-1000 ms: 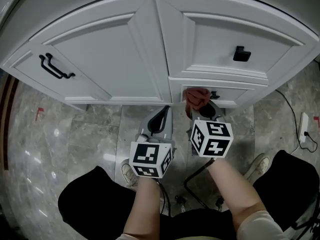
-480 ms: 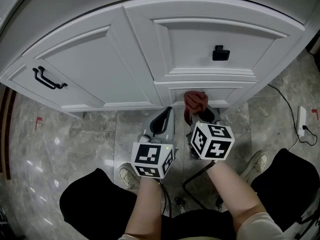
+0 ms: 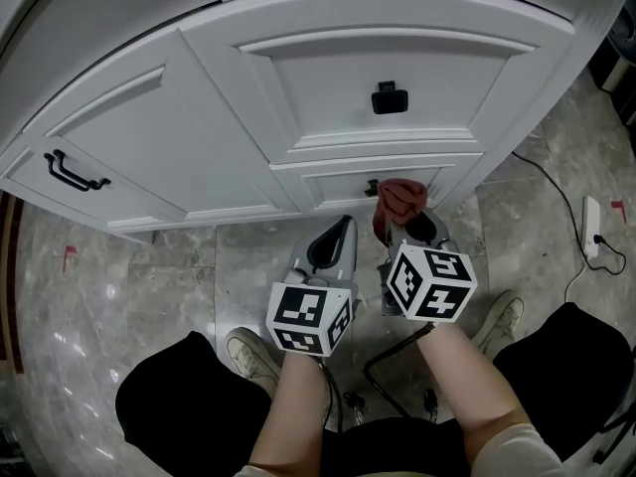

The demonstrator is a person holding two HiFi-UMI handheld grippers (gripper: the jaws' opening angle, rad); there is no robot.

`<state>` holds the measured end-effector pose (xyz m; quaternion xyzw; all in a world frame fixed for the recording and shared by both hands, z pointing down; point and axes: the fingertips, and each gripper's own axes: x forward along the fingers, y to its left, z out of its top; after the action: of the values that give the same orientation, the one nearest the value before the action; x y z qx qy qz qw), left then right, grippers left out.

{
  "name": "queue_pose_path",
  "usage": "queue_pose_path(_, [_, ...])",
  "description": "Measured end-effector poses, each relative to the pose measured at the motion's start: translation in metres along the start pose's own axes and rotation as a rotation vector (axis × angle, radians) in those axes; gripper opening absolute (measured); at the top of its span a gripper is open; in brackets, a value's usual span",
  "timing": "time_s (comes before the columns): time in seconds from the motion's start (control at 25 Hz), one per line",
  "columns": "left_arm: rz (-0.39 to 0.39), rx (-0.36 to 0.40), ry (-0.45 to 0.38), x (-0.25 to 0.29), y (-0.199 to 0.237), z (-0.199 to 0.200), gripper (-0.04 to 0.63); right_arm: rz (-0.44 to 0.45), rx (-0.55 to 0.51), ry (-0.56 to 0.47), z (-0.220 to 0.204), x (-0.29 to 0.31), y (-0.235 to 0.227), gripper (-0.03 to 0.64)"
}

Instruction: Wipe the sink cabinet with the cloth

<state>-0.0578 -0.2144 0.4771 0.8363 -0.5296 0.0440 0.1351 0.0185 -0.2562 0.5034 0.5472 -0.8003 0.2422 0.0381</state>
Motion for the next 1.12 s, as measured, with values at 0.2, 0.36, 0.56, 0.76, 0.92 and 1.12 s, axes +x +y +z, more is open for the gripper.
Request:
queue_pose_path(0.2, [-0.018,0.044,0.037,0.006,-0.009,-0.007,0.000,0.006,0.014,0.010,0.005,0.011,-0.011,0.083])
queue_pose_path(0.36, [-0.006,0.019,0.022,0.012,-0.005,-0.003,0.000,-0.010,0.016,0.004,0.008,0.008,-0.021,0.083])
queue_pose_path(0.56, [-0.023,-0.028,0.023,0.021,-0.014,-0.008,0.000,-0.086,0.033,-0.013,0.017,-0.005,-0.057,0.084])
queue_pose_path(0.76, [-0.060,-0.018,0.040,0.029,-0.034,-0.014,0.000,-0.091,0.010,-0.026,0.024,-0.015,-0.071,0.087])
queue_pose_path(0.92, [-0.062,0.005,0.050,0.028,-0.036,-0.015,0.000,-0.139,0.011,-0.031,0.026,-0.023,-0.083,0.085])
queue_pose_path(1.12, [-0.021,-0.009,0.037,0.017,-0.015,-0.014,0.000,-0.241,0.014,-0.036,0.012,-0.030,-0.098,0.081])
